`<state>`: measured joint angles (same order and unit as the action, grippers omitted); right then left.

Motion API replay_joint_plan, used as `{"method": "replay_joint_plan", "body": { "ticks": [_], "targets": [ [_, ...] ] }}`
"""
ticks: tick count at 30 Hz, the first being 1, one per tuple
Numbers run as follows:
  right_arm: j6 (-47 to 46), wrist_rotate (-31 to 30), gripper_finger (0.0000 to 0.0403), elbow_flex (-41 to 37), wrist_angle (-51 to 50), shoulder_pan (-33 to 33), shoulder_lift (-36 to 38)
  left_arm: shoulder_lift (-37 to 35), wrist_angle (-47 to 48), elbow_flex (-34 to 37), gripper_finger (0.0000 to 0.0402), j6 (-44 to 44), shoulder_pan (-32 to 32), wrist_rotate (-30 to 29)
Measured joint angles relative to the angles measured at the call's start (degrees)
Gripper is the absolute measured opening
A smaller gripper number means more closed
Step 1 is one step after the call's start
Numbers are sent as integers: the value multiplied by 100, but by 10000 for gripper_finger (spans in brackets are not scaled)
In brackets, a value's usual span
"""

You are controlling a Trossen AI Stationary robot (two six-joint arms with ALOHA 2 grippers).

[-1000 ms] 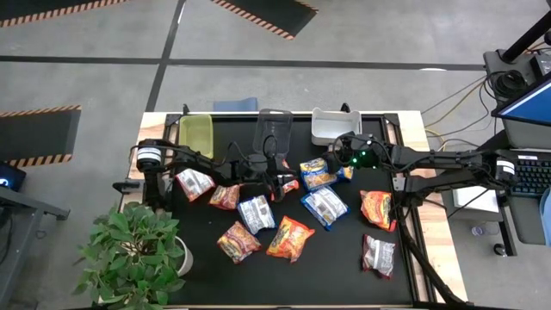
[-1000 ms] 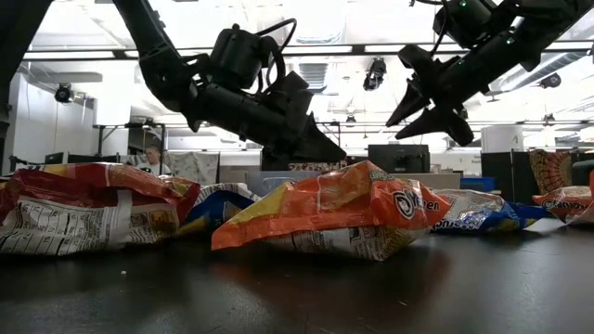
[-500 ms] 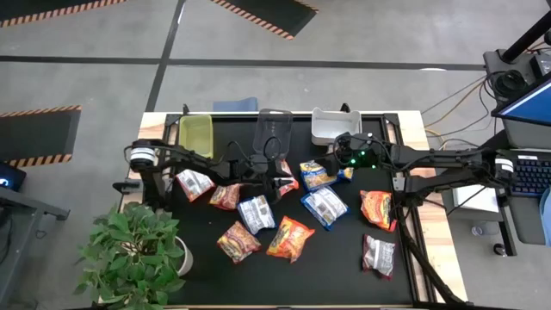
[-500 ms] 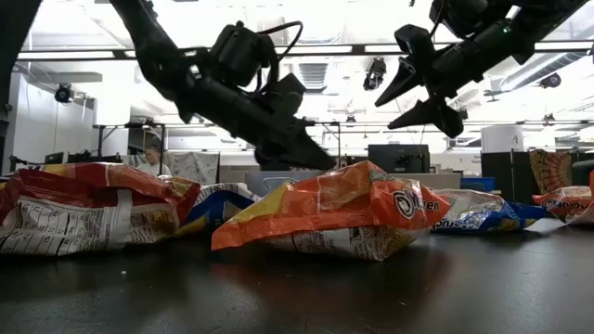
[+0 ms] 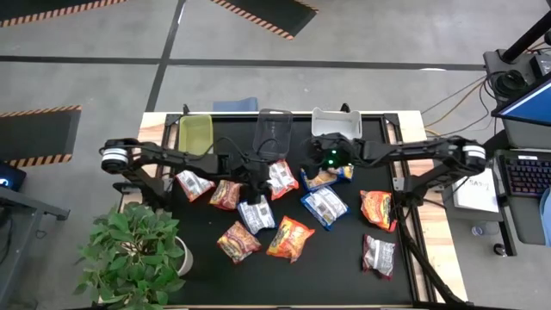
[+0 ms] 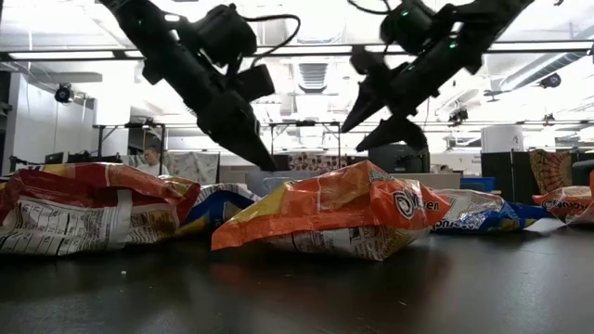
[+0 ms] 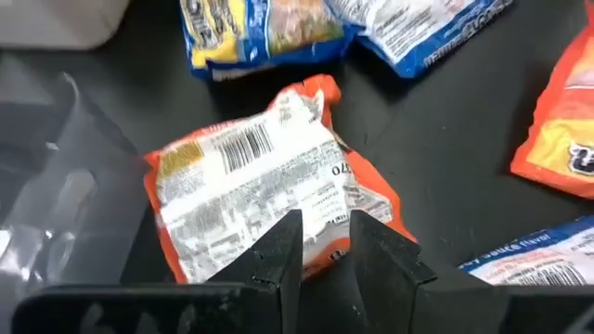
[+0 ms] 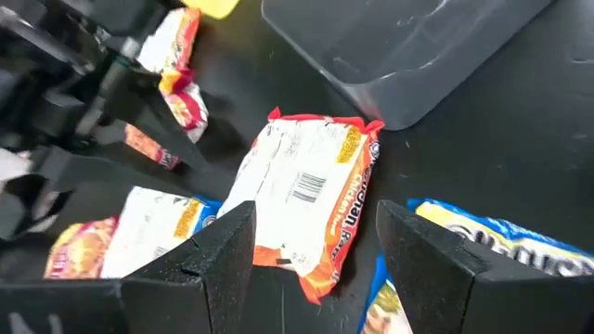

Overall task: Sort Maruchan noodles
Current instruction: Put the orange noodle pack into the black bin

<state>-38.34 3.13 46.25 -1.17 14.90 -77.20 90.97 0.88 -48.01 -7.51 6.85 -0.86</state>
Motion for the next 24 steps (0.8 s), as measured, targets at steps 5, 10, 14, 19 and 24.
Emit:
{"method": "replay_joint_plan", "body": {
  "ticks": [5, 10, 14, 19, 24],
  "targets": [
    [227, 34, 215, 417, -162, 0, -553, 203, -1192, 363, 75, 48, 4, 164],
    [478, 34, 215, 875, -618, 0, -999, 303, -1194, 590, 68, 278, 4, 184],
    [636, 43, 215, 1169, -768, 0, -1320, 333, -1599, 762, 50, 391, 4, 183],
    [843, 53, 215, 1494, -969, 37, -1664, 507, -2331, 901, 38, 525, 4, 177],
    [887, 198, 215, 1696, -1248, 67, -1896, 851, -2354, 913, 38, 563, 1, 162]
  ]
}}
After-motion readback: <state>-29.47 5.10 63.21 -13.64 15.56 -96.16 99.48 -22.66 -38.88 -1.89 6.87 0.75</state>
